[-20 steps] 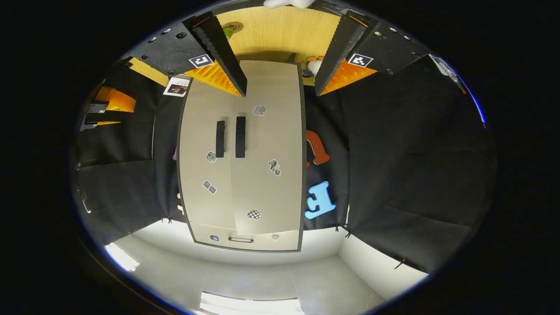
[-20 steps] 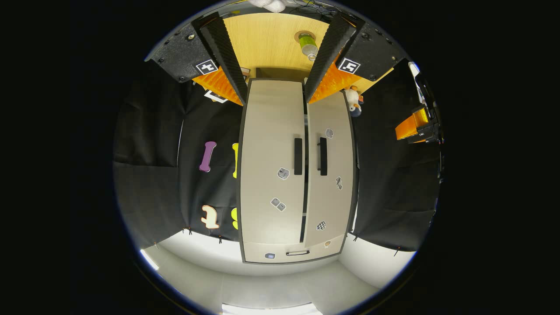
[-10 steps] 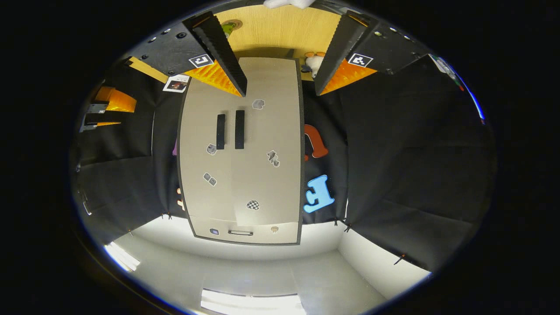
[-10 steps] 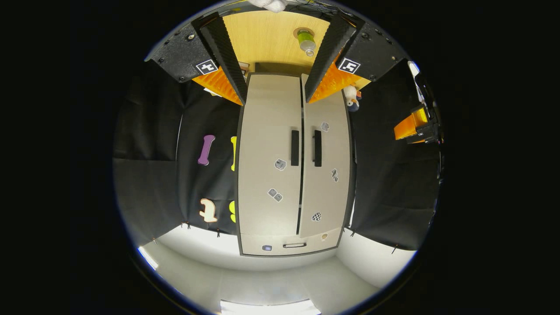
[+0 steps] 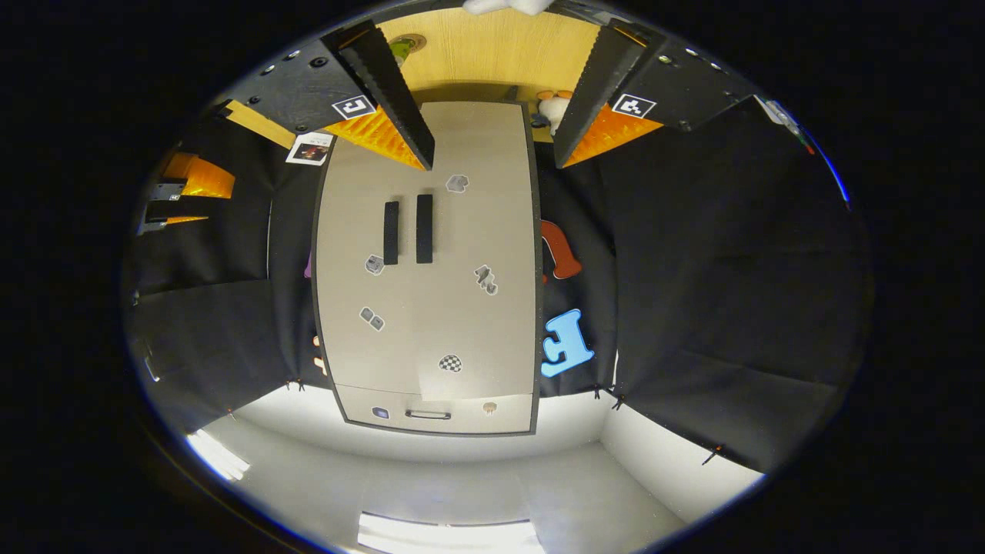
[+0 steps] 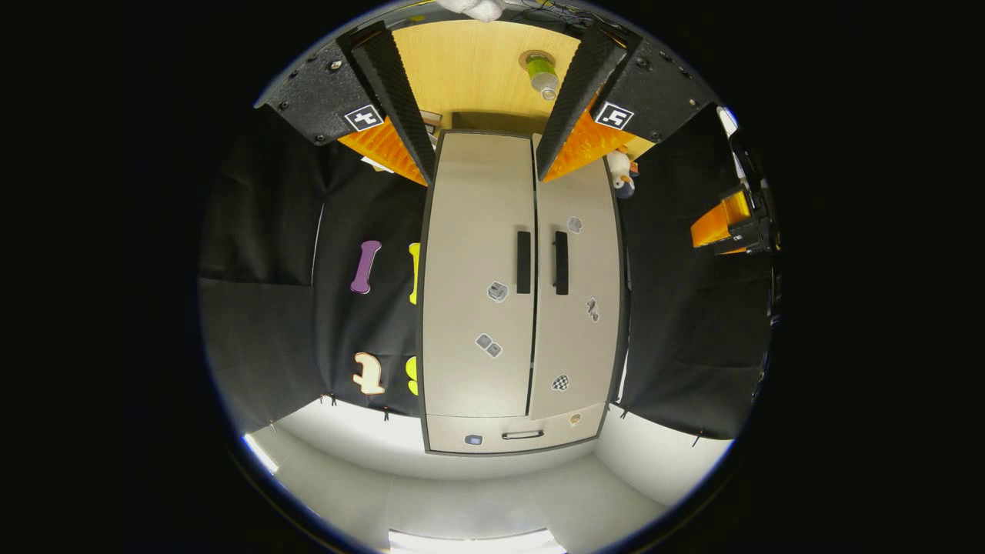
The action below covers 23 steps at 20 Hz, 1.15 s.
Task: Grasp the bottle in the cabinet with the left hand and place it on the coaster, then close the right door with the right hand and the left door with the left hand.
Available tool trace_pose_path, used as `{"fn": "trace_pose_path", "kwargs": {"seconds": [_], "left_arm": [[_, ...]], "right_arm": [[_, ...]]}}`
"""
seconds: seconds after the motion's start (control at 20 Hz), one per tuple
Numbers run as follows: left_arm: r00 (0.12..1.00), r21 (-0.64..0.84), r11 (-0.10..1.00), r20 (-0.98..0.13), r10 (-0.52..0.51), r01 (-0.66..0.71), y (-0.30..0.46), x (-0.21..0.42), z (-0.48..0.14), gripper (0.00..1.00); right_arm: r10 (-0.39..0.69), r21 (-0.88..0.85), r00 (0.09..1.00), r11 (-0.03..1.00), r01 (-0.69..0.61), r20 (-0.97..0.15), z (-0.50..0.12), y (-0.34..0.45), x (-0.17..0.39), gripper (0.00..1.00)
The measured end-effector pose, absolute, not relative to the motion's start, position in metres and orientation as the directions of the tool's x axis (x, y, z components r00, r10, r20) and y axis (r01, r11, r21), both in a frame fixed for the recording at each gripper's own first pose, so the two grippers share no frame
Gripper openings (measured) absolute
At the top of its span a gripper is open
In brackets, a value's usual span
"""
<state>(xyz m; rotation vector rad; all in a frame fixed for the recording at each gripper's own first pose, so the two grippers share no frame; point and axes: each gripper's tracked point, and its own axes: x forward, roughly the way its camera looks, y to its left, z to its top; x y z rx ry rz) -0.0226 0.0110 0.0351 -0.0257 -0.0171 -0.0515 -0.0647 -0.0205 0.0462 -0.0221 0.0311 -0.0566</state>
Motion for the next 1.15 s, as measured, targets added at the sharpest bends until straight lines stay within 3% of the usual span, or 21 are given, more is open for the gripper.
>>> {"fn": "trace_pose_path", "kwargs": {"seconds": [1.15], "left_arm": [[0.997,-0.037,0.999,0.074,-0.019,0.022,0.023,-0.036,0.055,0.95]], "right_arm": [[-0.078,0.005,0.996,0.997,0.078,0.033,0.073,-0.027,-0.069,0.82]]}}
